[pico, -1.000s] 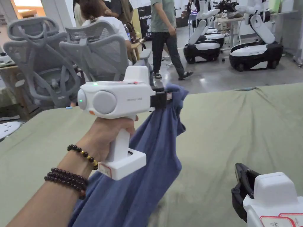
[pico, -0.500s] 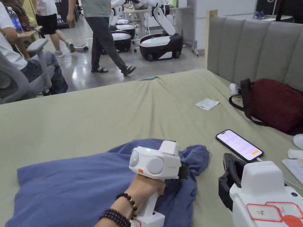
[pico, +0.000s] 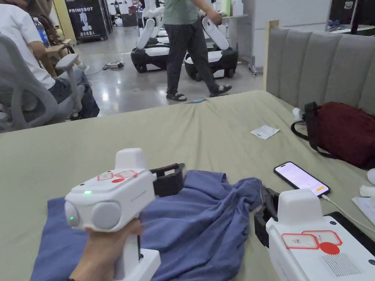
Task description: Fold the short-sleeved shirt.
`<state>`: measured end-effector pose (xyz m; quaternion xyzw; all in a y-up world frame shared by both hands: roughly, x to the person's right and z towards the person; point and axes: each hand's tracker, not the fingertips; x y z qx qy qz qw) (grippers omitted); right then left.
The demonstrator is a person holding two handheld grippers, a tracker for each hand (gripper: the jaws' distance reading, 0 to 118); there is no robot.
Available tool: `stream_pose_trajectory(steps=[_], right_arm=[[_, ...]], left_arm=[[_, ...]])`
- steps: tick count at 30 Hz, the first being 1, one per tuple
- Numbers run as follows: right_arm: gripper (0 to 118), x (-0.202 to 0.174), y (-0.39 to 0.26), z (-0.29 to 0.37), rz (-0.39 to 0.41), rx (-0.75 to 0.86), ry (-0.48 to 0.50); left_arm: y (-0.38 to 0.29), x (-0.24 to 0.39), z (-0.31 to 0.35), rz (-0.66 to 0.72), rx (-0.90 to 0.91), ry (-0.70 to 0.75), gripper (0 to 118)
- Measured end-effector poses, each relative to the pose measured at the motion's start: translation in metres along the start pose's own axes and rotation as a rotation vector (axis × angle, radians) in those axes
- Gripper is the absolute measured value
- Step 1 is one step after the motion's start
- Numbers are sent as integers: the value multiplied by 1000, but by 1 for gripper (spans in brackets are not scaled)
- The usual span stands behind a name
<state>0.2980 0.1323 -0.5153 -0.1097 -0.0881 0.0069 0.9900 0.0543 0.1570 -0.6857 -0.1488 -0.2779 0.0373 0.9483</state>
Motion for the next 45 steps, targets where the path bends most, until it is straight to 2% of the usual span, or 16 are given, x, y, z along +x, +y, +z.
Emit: stream_pose_trajectory(steps=[4,6,7,14,20,21,22,23,24,26,30,34,36,39,43,45], right_arm=[[5,-15,2,4,15,11,32],[5,-22,2,4,23,19,43],[5,-25,2,5,23,25,46],[5,-41,5,6,26,38,57],[5,-47,10,9,40,46,65],[5,-48,10,8,41,44,66],[5,-48,9,7,44,43,70],[5,-48,8,6,48,43,72],[5,-50,8,4,57,42,71],[5,-50,6,0,63,25,81],[5,-52,-1,-15,59,-5,97],[5,-55,-11,-36,78,-36,101],[6,-54,-16,-48,87,-53,91],[5,-50,-25,-65,82,-82,76],[6,-45,-34,-76,86,-109,58],[5,-43,-36,-78,89,-121,49]], left_arm=[[-36,-22,107,-56,78,237,44],[-54,-34,152,22,109,330,9],[-62,-39,169,41,117,356,0],[-94,-64,202,45,109,490,0],[-80,-81,183,81,70,480,2],[-72,-87,174,92,67,476,19],[-62,-95,160,82,9,472,51],[-53,-102,146,69,-47,478,100],[-45,-109,128,57,-97,481,118],[-31,-134,96,2,-104,416,111],[-8,-215,-5,134,-287,368,113],[-11,-261,-97,-90,-506,430,100],[-18,-275,-122,-67,-556,433,91],[-31,-299,-144,86,-571,404,91],[-48,-300,-154,62,-600,395,92],[-47,-296,-150,55,-576,400,74]])
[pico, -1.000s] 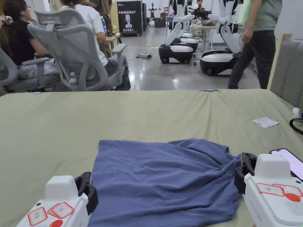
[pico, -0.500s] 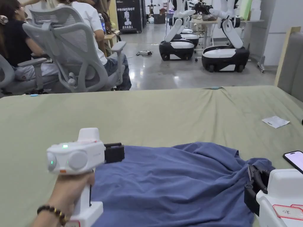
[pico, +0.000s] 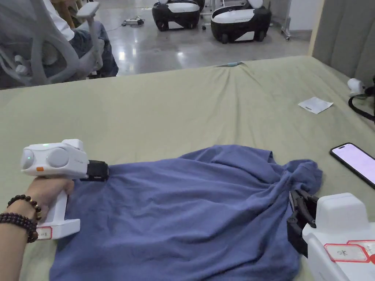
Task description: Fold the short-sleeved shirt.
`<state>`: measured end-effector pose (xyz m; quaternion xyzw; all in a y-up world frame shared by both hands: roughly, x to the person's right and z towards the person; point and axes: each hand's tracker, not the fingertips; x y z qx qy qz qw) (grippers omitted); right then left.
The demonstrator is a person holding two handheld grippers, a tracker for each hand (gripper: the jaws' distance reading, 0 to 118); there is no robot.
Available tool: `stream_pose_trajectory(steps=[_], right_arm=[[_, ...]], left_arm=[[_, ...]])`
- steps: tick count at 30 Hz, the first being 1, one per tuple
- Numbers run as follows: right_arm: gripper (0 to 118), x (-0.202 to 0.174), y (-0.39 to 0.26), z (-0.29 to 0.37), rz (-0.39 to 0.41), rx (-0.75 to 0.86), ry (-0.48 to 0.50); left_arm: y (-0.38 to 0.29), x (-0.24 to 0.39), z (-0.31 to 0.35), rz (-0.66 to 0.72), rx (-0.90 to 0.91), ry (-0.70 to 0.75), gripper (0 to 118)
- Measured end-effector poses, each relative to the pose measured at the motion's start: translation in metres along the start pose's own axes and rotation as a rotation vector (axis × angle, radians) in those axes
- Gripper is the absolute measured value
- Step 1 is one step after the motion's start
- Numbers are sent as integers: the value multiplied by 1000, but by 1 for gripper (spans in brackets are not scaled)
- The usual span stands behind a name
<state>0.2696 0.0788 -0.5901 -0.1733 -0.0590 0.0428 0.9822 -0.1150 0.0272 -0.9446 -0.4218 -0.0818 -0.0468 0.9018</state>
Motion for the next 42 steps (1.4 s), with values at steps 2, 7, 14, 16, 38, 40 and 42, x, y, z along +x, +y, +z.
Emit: stream_pose_trajectory(steps=[2,7,14,16,38,40,42], right_arm=[[6,2,-1,-1,-7,-10,-10],[6,10,4,3,-40,-22,-26],[100,65,-1,-52,-285,-302,-4],[92,72,-1,-78,-280,-375,-71],[8,58,186,-74,-131,-22,120],[8,63,235,-80,-123,40,124],[8,68,282,-91,-90,83,93]], left_arm=[[-1,1,8,14,17,-11,12],[3,7,31,6,76,-22,5],[9,8,68,4,124,-58,5],[11,5,75,5,133,-62,5],[74,-21,216,76,417,-79,5],[92,-28,241,97,464,-44,5],[109,-35,263,114,513,-10,5]])
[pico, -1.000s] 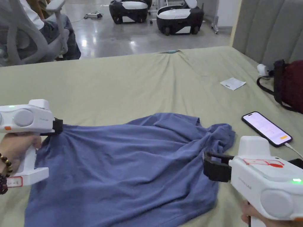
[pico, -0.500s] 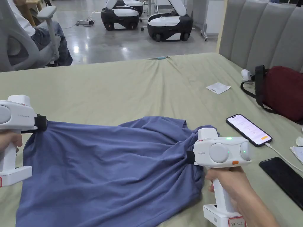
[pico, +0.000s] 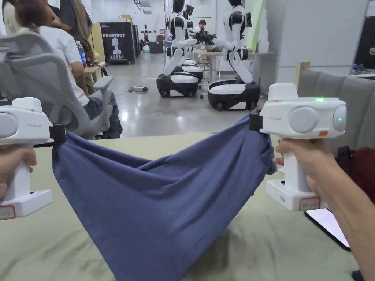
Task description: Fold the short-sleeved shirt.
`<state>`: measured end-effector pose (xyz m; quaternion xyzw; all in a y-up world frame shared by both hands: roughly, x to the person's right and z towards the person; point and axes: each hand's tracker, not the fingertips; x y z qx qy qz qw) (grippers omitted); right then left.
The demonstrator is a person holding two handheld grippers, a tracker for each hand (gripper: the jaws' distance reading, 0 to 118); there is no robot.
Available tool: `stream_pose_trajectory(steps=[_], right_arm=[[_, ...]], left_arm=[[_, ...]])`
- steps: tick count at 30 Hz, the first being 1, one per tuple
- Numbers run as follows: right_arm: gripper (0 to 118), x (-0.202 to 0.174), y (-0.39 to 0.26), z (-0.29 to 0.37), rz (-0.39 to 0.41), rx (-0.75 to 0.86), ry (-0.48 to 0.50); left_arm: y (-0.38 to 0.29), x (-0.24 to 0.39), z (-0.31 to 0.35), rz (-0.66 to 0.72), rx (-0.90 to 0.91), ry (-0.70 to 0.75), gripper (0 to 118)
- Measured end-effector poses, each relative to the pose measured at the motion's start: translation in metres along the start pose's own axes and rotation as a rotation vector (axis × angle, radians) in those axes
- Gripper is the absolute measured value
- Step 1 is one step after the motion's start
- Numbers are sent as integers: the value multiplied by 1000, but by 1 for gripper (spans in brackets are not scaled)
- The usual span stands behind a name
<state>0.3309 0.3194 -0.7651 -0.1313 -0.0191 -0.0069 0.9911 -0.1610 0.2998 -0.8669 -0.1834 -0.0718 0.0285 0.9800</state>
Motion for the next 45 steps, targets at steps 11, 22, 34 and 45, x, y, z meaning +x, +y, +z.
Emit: stream_pose_trajectory(steps=[11,22,34,45], right_arm=[[8,19,143,-39,87,164,-193],[8,38,105,-58,43,122,-225],[8,56,-39,-58,-72,-48,-143],[8,46,-214,111,77,-199,-70]], left_arm=[[111,2,19,45,188,85,5],[99,27,1,-7,244,34,5],[-30,9,-10,50,70,-33,5],[-225,-5,148,-5,-72,-64,5]])
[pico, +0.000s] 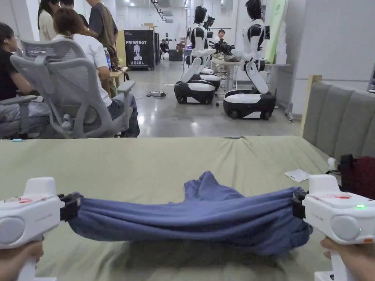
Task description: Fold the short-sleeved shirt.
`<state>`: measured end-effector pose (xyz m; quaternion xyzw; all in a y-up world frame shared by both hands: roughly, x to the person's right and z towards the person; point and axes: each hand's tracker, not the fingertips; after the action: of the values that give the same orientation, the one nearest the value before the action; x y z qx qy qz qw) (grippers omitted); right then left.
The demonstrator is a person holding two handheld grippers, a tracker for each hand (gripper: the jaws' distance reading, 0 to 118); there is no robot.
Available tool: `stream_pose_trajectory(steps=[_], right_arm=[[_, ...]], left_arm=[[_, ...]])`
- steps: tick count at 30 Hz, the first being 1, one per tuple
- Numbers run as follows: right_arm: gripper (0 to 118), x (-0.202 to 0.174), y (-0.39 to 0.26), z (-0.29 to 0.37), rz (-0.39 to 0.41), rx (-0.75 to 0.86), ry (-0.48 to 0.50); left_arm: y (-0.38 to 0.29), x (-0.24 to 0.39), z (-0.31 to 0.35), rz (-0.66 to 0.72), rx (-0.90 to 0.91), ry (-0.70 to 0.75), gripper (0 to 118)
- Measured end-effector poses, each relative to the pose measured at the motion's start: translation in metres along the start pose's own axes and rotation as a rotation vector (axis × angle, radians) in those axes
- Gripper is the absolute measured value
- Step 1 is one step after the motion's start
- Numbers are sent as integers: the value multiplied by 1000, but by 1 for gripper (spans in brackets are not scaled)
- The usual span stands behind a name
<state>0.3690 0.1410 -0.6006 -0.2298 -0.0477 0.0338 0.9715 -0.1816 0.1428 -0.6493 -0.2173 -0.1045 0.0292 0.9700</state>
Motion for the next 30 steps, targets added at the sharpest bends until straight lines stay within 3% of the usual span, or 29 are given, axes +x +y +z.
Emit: stream_pose_trajectory(steps=[4,9,13,14,15,16,17,18,20,21,22,23,24,25,27,30], right_arm=[[8,-9,-68,17,70,-194,28],[8,-13,-106,-3,133,-357,21],[9,-6,-96,-8,96,-364,42],[17,-5,-96,-5,94,-370,46],[31,-6,-94,-3,93,-370,42],[58,-8,-92,2,97,-335,4],[100,-8,-89,7,100,-293,-4],[118,-8,-86,18,88,-239,13],[109,-4,-74,33,53,-136,52],[107,-2,-67,40,19,-125,56],[99,-3,-62,43,-2,-124,38],[72,-2,-56,49,-22,-97,24],[36,-1,-51,56,-34,-62,34],[1,-1,-48,60,-37,-43,44],[0,-7,-43,59,-54,-27,5],[0,-13,-37,55,-37,-29,30]], left_arm=[[-81,-4,24,67,-159,17,5],[-132,-4,16,10,-309,36,6],[-123,-6,15,63,-293,40,8],[-122,-6,14,67,-292,43,16],[-118,-4,16,53,-292,58,31],[-115,-5,18,27,-282,94,60],[-112,-3,20,15,-275,117,105],[-108,-3,26,28,-257,116,118],[-98,-8,42,75,-144,84,106],[-91,-9,49,93,-136,69,104],[-85,-9,53,96,-155,80,94],[-79,-9,59,106,-139,76,60],[-74,-5,66,94,-73,73,18],[-71,-3,69,69,-47,86,0],[-68,1,68,27,-43,127,0],[-68,-2,59,12,-91,108,0]])
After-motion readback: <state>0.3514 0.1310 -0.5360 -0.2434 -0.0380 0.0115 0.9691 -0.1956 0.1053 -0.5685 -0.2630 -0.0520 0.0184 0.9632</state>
